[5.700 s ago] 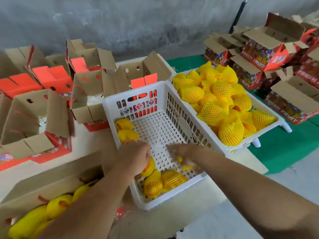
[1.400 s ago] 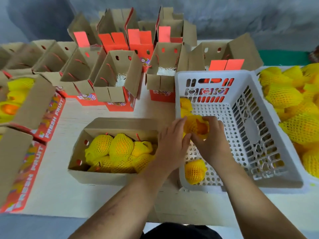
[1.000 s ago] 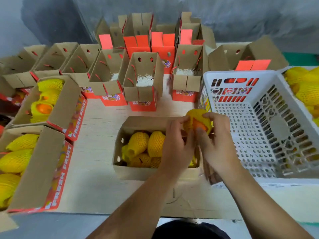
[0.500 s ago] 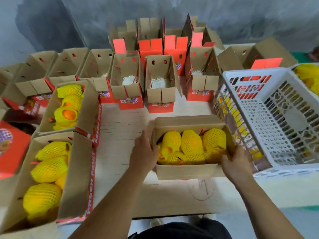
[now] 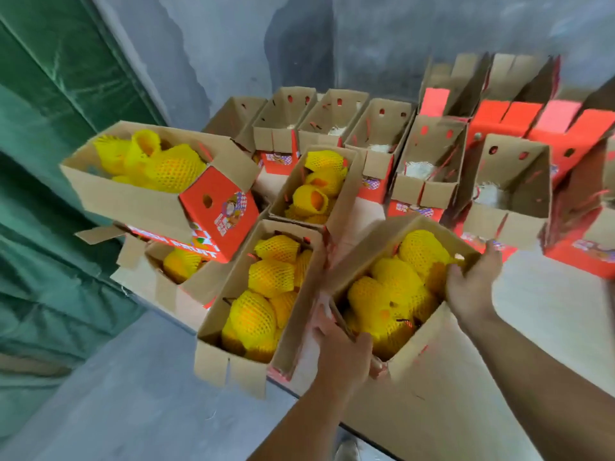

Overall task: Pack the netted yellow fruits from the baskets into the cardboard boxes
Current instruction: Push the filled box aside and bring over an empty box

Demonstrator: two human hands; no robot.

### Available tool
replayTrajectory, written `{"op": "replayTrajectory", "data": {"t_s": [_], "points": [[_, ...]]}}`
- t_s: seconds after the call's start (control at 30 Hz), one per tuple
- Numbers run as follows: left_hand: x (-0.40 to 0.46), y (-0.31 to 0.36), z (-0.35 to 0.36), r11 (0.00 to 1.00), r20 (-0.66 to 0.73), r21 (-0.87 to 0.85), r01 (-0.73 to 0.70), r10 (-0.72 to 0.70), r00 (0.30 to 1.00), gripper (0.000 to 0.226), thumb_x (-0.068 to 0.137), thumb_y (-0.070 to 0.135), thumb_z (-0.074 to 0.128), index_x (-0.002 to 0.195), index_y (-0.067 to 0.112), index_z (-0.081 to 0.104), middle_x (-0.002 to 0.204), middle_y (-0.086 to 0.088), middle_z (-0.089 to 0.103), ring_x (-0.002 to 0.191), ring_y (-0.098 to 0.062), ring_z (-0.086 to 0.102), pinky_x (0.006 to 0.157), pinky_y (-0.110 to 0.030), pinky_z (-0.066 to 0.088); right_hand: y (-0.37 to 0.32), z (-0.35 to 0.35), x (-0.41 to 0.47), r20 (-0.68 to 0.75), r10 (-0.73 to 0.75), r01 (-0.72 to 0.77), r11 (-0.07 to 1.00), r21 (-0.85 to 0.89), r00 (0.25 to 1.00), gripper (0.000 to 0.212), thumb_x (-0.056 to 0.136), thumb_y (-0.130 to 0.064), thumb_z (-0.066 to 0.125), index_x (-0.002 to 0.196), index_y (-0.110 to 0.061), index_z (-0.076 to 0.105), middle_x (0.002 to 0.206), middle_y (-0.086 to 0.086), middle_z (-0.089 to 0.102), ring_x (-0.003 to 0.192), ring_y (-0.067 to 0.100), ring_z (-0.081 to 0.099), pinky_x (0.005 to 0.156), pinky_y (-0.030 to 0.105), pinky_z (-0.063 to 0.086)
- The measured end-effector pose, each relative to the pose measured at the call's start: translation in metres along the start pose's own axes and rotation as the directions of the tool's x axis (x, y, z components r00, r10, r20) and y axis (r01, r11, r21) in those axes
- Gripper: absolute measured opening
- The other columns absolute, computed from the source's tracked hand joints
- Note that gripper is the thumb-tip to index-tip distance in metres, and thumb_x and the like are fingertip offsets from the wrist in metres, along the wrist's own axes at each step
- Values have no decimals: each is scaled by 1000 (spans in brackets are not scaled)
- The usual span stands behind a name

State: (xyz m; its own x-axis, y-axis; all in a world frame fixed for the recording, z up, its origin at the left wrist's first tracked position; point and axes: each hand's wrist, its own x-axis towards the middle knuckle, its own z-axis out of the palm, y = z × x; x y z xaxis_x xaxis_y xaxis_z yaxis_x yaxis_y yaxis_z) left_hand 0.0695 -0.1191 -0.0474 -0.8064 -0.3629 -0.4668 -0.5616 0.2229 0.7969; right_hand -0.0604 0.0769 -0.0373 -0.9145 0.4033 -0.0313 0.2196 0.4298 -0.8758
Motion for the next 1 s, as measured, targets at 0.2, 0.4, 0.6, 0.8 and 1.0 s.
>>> {"op": "replayTrajectory", "data": {"t_s": [0.2,0.4,0.6,0.8,1.0], "points": [[7,8,-17,926,-73,-254,281,-308,949,76,95,34,67,154,24,18,155,-9,30,129,-31,51,97,-35,51,-29,83,-83,464,291,-398,905,151,837,77,83,-33,55,156,-24,31,142,6,56,123,33,57,109,52,46],[3,28,-10,923,-359,-379,70,-217,908,60,91,30,74,140,25,40,133,-2,46,112,-21,52,90,-34,50,-30,94,-64,375,337,-400,910,105,864,56,99,-11,48,153,-16,35,140,14,58,111,32,56,97,40,47],[5,59,8,917,-187,-190,-350,316,930,10,103,28,54,107,37,53,98,17,58,92,2,59,71,-15,49,-30,53,-63,612,391,-576,806,133,688,47,101,-40,55,145,-29,45,132,10,65,106,24,66,82,37,58],[19,102,69,933,82,-153,-326,341,936,15,104,25,51,97,34,61,92,17,64,87,-1,62,72,-16,46,-40,-11,-32,515,272,-480,815,326,813,28,103,-28,50,130,-25,59,115,11,73,105,31,72,99,48,55],[19,142,151,897,254,-145,-417,441,861,24,101,15,48,104,21,70,92,14,66,85,10,61,68,-9,43,-23,-79,28,323,83,-113,991,75,943,34,101,-8,43,132,-16,54,129,12,65,105,24,63,97,38,49]]}}
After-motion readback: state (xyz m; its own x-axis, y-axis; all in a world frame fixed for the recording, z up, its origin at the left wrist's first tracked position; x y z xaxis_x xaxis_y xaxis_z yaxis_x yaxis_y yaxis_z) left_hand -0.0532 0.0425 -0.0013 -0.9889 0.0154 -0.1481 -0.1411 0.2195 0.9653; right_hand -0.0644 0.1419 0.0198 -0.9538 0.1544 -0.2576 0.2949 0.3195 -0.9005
